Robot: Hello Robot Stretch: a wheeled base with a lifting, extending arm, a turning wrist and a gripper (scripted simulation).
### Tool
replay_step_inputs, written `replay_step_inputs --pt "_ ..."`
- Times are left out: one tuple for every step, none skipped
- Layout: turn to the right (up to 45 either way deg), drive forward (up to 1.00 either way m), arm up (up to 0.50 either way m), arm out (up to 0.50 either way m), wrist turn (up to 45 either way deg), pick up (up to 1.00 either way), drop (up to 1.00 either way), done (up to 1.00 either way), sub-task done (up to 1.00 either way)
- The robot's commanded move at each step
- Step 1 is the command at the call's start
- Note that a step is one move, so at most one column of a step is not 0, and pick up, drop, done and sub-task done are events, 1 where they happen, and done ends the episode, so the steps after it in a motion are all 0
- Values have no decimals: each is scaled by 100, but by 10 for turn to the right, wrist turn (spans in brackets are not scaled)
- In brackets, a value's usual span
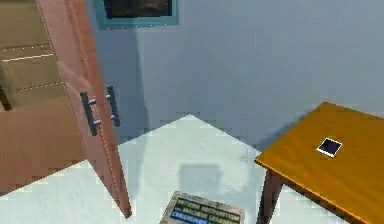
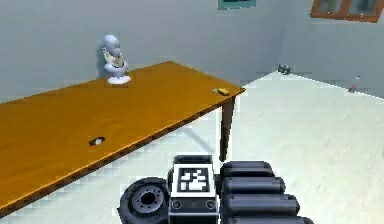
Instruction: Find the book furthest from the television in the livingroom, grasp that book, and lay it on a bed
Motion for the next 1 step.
replay_step_inputs --pt "-450 0 0 0 0 0 0 0 0"
